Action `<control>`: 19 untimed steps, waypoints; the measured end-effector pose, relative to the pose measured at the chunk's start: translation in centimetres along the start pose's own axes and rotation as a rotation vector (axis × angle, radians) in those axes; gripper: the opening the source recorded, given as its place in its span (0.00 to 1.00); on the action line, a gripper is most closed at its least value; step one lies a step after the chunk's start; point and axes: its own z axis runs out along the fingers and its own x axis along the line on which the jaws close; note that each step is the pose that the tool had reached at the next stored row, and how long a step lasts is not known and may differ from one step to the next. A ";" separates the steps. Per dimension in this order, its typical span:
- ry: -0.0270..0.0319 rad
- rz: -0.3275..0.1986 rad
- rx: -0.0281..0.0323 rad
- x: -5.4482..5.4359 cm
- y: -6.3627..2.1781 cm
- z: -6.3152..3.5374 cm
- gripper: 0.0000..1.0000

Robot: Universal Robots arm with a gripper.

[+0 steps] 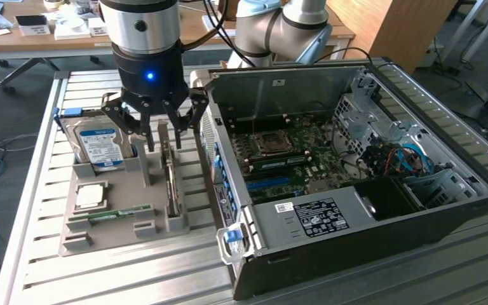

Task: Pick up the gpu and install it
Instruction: 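Pick up the gpu and move the gpu toward the slot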

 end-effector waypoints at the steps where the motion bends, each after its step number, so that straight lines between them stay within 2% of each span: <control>1: 0.0002 0.000 0.0002 0.0 0.00 0.00 0.47; 19: 0.0002 0.000 0.0001 0.0 -0.01 0.15 0.47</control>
